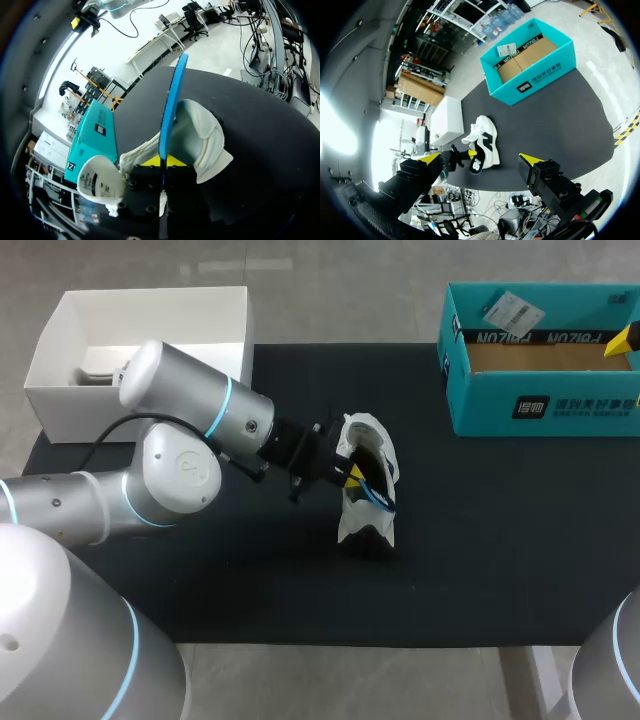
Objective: Take the shoe out of the shoebox, open the shoe tongue, remove and reinsert the insole, then place the shoe into the shoebox
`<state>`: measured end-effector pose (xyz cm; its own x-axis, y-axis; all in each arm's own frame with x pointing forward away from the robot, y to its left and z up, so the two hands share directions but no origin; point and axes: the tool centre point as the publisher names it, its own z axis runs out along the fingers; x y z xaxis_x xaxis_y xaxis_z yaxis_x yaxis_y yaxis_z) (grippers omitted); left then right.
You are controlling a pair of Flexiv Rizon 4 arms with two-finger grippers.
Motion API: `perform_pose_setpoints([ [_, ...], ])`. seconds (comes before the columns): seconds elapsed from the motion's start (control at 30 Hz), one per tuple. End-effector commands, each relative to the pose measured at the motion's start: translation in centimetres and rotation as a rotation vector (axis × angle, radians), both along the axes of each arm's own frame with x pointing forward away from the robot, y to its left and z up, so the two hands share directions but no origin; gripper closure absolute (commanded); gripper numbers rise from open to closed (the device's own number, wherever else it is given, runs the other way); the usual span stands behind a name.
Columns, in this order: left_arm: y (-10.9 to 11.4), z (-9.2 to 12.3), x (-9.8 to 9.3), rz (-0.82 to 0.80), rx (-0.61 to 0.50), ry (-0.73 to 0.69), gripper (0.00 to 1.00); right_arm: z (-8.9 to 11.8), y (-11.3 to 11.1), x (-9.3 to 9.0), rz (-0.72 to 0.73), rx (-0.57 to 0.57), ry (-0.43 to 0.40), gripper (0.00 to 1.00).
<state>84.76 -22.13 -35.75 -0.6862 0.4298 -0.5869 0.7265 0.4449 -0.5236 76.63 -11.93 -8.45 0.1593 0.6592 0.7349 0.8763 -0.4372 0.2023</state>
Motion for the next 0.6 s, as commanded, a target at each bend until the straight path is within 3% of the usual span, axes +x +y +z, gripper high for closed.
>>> perform_pose_setpoints([
  [0.03,-0.7,-0.8,0.8,0.019,-0.003,0.0,1.0,0.0,0.0,0.1,-0.001,-0.001,0.002,0.0],
  [0.2,-0.6,-0.8,1.6,0.051,-0.009,0.007,1.0,0.0,0.0,0.1,-0.001,-0.001,0.002,0.0],
  [0.23,-0.5,-0.7,1.5,0.051,-0.009,0.012,0.89,0.0,0.0,0.1,-0.001,-0.001,0.002,0.0],
  [0.27,-0.5,-0.4,1.3,0.043,-0.017,0.021,0.65,0.0,0.0,0.1,-0.001,-0.001,0.002,0.0],
  [0.3,-0.6,-0.1,1.0,0.03,-0.026,0.025,0.52,0.0,0.0,0.1,-0.001,-0.001,0.002,0.0],
  [0.37,-0.7,0.6,0.3,0.01,-0.035,0.019,0.32,0.0,0.0,0.1,-0.001,-0.001,0.002,0.0],
  [0.4,-0.8,1.0,0.0,0.005,-0.044,0.019,0.28,0.0,0.0,0.1,-0.001,-0.001,0.002,0.0],
  [0.6,-1.3,2.8,-1.4,-0.026,-0.078,-0.004,0.36,0.0,0.0,0.1,-0.001,-0.001,0.002,0.0],
])
